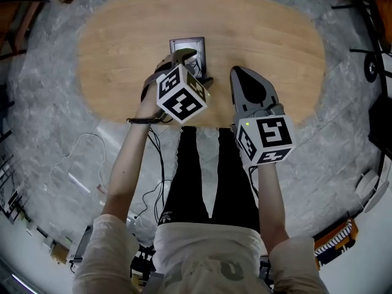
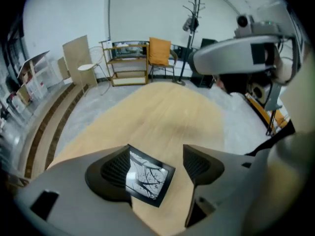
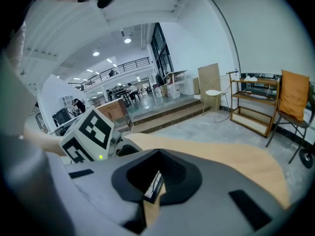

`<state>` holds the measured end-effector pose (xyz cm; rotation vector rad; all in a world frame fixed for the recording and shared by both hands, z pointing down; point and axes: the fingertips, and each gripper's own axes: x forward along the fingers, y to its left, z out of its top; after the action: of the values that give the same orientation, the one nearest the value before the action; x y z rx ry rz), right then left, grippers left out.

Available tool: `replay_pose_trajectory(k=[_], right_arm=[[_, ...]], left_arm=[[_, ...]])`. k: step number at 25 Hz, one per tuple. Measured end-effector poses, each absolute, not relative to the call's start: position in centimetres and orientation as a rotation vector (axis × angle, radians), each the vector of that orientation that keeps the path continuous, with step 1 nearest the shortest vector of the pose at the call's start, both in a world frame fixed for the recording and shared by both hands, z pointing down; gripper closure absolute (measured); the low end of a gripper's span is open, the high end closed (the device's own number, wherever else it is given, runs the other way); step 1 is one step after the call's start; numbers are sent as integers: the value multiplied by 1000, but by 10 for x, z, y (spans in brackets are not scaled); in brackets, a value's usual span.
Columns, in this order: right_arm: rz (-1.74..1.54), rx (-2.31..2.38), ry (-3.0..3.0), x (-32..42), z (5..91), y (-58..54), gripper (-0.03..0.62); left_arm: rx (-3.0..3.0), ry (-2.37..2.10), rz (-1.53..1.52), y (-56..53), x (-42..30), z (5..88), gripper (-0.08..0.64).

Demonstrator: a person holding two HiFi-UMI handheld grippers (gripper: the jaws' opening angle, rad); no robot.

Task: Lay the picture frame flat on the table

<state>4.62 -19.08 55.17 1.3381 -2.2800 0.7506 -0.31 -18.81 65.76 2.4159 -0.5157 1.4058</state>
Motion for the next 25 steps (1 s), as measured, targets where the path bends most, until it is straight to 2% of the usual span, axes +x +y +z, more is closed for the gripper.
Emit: replay_pose_trajectory(k=[3, 5, 8, 16, 20, 25], right_arm=[[629, 1408, -2330, 45, 493, -222, 586], [524, 1461, -2366, 46, 445, -242, 586], [396, 1537, -2399, 48, 366, -255, 586], [299, 1792, -2478, 53, 202, -222, 586], [155, 1788, -2466, 49, 173, -177, 586], [6, 1727, -2484, 43, 153, -140, 586]], left_arm=[[2454, -711, 1198, -222, 1, 586, 368], [2487, -847, 1080, -245, 1, 532, 423], [2501, -1022, 876, -262, -3, 443, 549], [2407, -1403, 286, -243, -34, 238, 549], [2406, -1504, 98, -197, -51, 185, 551], [2458, -1567, 82, -157, -58, 159, 551]])
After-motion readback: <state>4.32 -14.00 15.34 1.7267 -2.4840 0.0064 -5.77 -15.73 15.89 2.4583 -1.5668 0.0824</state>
